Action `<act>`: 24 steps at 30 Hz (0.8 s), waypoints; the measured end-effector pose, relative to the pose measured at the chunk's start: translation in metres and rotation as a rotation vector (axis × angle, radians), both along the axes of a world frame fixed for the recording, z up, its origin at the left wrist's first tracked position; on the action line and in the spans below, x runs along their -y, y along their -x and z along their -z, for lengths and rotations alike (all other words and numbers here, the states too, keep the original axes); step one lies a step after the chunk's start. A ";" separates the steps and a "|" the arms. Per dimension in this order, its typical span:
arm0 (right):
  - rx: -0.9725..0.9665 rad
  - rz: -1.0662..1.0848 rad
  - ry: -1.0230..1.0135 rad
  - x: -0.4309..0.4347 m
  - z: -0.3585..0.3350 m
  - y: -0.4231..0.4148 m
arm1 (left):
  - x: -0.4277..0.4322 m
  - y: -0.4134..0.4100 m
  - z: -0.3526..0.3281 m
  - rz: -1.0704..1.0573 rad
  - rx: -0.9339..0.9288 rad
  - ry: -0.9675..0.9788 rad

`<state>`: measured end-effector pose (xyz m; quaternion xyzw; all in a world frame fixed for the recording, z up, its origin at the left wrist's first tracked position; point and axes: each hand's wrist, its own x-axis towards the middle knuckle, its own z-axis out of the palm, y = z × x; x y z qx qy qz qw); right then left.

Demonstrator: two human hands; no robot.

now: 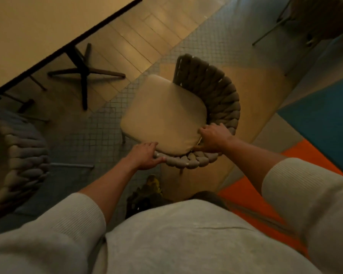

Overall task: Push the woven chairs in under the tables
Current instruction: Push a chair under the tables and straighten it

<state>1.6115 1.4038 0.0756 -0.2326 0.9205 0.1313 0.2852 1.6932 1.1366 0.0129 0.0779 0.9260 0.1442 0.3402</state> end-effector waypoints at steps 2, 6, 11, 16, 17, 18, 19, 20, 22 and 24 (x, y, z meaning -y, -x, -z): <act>0.022 -0.043 -0.014 0.006 0.005 0.022 | 0.004 0.003 0.003 -0.045 0.016 0.014; 0.062 -0.162 -0.005 0.008 0.021 0.064 | -0.002 0.002 0.016 -0.140 0.034 0.030; 0.133 -0.339 -0.026 -0.008 0.047 0.120 | -0.056 0.006 0.030 -0.304 0.045 0.017; 0.235 -0.532 -0.041 -0.052 0.094 0.181 | -0.147 0.022 0.065 -0.561 0.110 0.043; 0.245 -0.565 -0.042 -0.067 0.104 0.192 | -0.170 0.022 0.074 -0.602 0.136 0.042; 0.257 -0.598 -0.052 -0.081 0.110 0.202 | -0.190 0.022 0.080 -0.629 0.177 0.037; 0.277 -0.621 -0.079 -0.098 0.114 0.212 | -0.213 0.024 0.085 -0.647 0.228 0.020; 0.289 -0.633 -0.094 -0.111 0.116 0.221 | -0.230 0.027 0.083 -0.649 0.282 0.008; 0.306 -0.665 -0.128 -0.139 0.122 0.242 | -0.265 0.037 0.075 -0.696 0.347 -0.008; 0.330 -0.715 -0.211 -0.158 0.124 0.260 | -0.292 0.049 0.066 -0.720 0.406 -0.020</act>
